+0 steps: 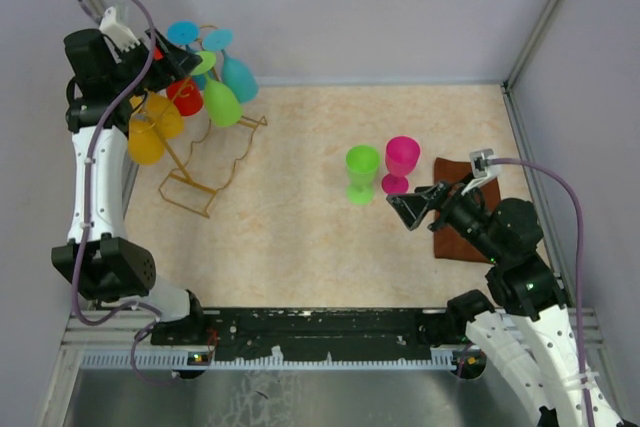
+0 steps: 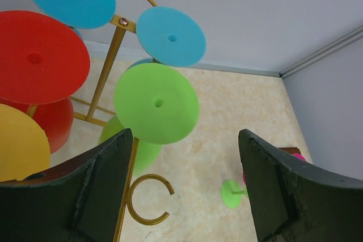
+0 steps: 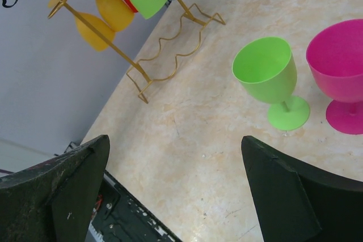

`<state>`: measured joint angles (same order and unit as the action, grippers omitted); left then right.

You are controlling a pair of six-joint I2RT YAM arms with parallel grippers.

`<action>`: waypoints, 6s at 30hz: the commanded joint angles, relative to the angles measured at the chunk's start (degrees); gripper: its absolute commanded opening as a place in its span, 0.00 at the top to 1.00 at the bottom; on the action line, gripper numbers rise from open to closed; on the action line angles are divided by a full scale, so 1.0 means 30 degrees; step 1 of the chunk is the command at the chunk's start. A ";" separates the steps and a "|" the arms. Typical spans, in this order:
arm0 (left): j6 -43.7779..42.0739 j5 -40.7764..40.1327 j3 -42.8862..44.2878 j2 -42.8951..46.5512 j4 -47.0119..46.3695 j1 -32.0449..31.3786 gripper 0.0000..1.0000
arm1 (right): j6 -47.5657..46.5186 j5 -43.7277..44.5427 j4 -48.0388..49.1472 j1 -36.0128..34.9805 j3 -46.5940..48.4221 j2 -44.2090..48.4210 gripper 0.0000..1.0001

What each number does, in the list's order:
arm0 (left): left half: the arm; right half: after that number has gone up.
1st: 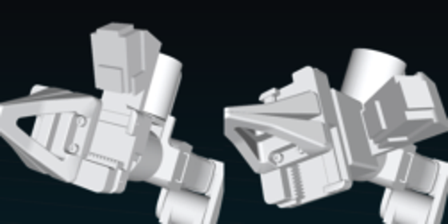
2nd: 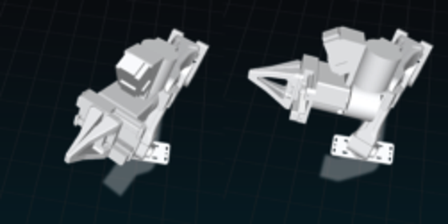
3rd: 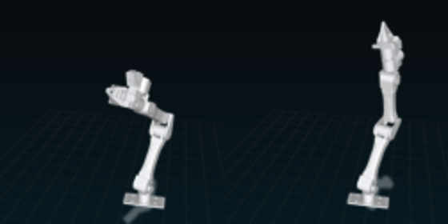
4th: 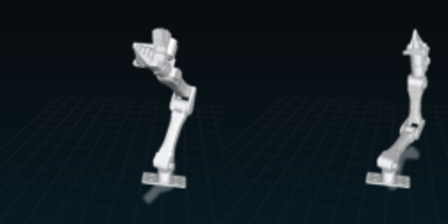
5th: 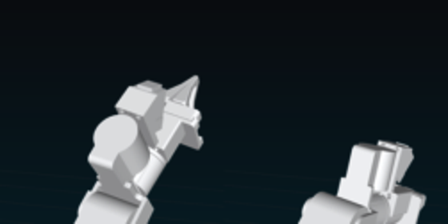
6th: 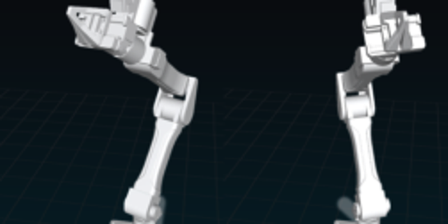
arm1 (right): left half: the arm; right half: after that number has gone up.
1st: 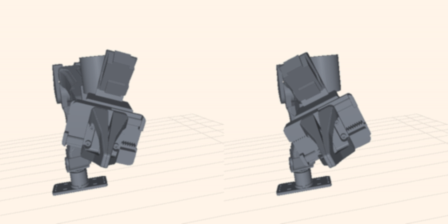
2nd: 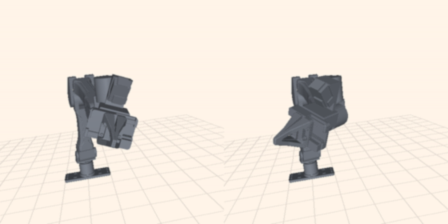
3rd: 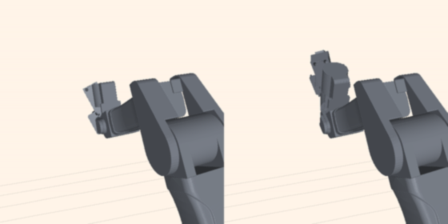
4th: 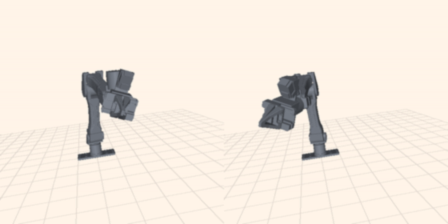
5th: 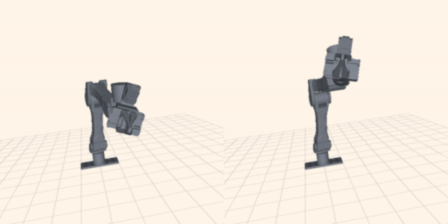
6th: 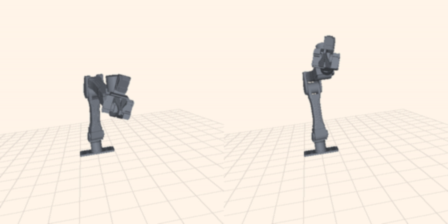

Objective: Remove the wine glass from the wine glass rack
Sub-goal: Pick up the wine glass from the wine rack.

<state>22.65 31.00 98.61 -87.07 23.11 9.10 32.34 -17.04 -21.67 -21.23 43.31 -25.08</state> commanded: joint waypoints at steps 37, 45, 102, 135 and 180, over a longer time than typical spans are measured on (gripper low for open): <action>0.1682 -0.0806 0.0017 -0.1925 -0.2311 0.0425 0.42 | -0.0141 0.0386 0.0407 0.0017 0.0812 0.0521 0.01; 0.1612 -0.0683 -0.0125 -0.2062 -0.2122 0.0426 0.45 | -0.0155 0.0588 0.0435 0.0003 0.0885 0.0744 0.01; 0.4762 0.0674 -0.3012 -0.1036 -0.5325 0.0423 0.99 | -0.0144 0.0912 0.0412 0.0017 0.0505 0.0860 0.01; 0.7836 0.3665 -0.3598 -0.0301 -0.7703 0.0430 1.00 | -0.0109 0.1138 0.0243 0.0017 0.0476 0.0920 0.01; 0.3406 0.7810 -1.4634 0.9137 -0.9640 -0.4631 1.00 | 0.2222 -0.1070 0.4746 0.0017 -0.1327 -0.0435 0.01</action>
<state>36.23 56.23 55.61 -62.76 -5.54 -2.68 37.74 -18.06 -12.34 -21.23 39.09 -25.96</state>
